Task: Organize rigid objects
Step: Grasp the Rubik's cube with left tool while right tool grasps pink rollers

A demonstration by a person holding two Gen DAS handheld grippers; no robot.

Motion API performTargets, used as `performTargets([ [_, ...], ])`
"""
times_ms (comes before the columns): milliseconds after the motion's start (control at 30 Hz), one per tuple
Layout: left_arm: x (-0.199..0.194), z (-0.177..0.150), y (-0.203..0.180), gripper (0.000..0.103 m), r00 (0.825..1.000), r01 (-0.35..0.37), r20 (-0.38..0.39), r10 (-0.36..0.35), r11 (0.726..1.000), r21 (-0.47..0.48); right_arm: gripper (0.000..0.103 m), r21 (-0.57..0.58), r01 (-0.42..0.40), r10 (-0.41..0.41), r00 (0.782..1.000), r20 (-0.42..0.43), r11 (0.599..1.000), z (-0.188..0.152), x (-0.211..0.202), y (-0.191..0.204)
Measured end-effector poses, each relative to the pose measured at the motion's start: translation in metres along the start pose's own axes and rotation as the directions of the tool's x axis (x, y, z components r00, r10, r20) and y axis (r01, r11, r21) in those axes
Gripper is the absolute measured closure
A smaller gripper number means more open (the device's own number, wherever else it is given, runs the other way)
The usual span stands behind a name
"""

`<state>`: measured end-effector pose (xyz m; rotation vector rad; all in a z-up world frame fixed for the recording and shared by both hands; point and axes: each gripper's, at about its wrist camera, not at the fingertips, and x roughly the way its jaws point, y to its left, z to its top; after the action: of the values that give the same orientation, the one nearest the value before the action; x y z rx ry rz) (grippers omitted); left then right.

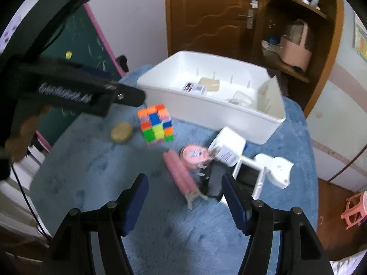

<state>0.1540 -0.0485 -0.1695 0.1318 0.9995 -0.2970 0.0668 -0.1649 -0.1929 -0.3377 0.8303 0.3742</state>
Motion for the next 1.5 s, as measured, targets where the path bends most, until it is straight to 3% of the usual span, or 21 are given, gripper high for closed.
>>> performTargets([
  [267,0.047,0.005,0.005,0.021,0.997,0.043,-0.069,-0.034,0.991,0.13,0.036,-0.124,0.101,-0.107,0.993,-0.04,0.987,-0.019,0.05,0.029],
  [467,0.068,0.01,0.014,0.021,0.991,0.088,-0.114,-0.072,0.985,0.149,0.036,-0.143,0.141,-0.151,0.987,-0.06,0.98,-0.012,0.076,0.033],
  [567,0.074,0.013,0.017,0.021,0.988,0.107,-0.123,-0.088,0.981,0.159,0.048,-0.14,0.128,-0.144,0.984,-0.109,0.982,-0.011,0.091,0.032],
  [733,0.086,0.014,0.021,0.021,0.983,0.134,-0.149,-0.11,0.977,0.167,0.048,-0.163,0.14,-0.164,0.975,-0.149,0.977,-0.01,0.106,0.033],
  [933,0.097,0.016,0.022,0.022,0.974,0.18,-0.169,-0.152,0.97,0.165,0.052,-0.158,0.094,-0.124,0.975,-0.186,0.983,0.0,0.117,0.025],
  [1000,0.1,0.017,0.023,0.025,0.97,0.199,-0.171,-0.173,0.968,0.152,0.054,-0.131,0.06,-0.086,0.975,-0.204,0.99,0.004,0.119,0.019],
  [1067,0.102,0.017,0.025,0.036,0.963,0.226,-0.177,-0.201,0.966,0.129,0.057,-0.099,0.033,-0.054,0.975,-0.217,0.995,0.006,0.121,0.011],
  [1200,0.105,0.018,0.027,0.04,0.968,0.207,-0.165,-0.188,0.973,0.106,0.069,-0.061,0.008,-0.022,0.974,-0.225,0.998,0.008,0.12,-0.001],
  [1367,0.095,0.012,0.021,0.041,0.978,0.146,-0.164,-0.132,0.987,0.072,0.076,-0.035,-0.012,0.003,0.969,-0.246,0.999,0.01,0.116,-0.01],
  [1500,0.064,0.009,0.014,0.041,0.985,0.116,-0.135,-0.109,0.993,0.04,0.077,0.013,-0.053,0.054,0.966,-0.252,0.999,0.011,0.102,-0.015],
])
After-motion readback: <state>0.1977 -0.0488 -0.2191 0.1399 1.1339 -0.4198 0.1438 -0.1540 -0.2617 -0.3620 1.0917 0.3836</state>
